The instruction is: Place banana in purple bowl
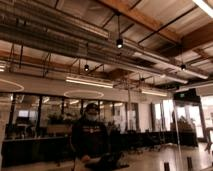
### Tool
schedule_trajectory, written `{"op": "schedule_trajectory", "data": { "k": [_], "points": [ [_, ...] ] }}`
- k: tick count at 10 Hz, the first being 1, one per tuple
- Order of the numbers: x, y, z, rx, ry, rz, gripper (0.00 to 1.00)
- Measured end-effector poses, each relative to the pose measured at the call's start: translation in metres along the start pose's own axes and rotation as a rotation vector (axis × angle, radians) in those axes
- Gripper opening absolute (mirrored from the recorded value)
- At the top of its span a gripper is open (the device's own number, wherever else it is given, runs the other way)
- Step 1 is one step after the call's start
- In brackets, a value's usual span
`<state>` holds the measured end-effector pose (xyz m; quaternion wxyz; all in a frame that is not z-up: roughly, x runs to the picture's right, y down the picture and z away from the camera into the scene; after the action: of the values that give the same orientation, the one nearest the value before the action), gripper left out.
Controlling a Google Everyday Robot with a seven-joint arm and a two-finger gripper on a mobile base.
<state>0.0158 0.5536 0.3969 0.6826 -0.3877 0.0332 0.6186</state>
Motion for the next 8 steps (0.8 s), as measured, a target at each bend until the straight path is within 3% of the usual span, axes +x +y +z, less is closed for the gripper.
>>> {"op": "schedule_trajectory", "data": {
  "k": [2, 4, 6, 7, 8],
  "points": [
    [-0.145, -0.056, -0.002, 0.069, -0.183, -0.077, 0.80],
    [-0.287, -0.087, -0.026, 0.119, -0.359, -0.158, 0.80],
    [-0.430, -0.093, -0.070, 0.154, -0.533, -0.253, 0.80],
    [-0.505, -0.078, -0.097, 0.159, -0.621, -0.319, 0.80],
    [-0.555, -0.070, -0.123, 0.169, -0.686, -0.360, 0.80]
  ]
}}
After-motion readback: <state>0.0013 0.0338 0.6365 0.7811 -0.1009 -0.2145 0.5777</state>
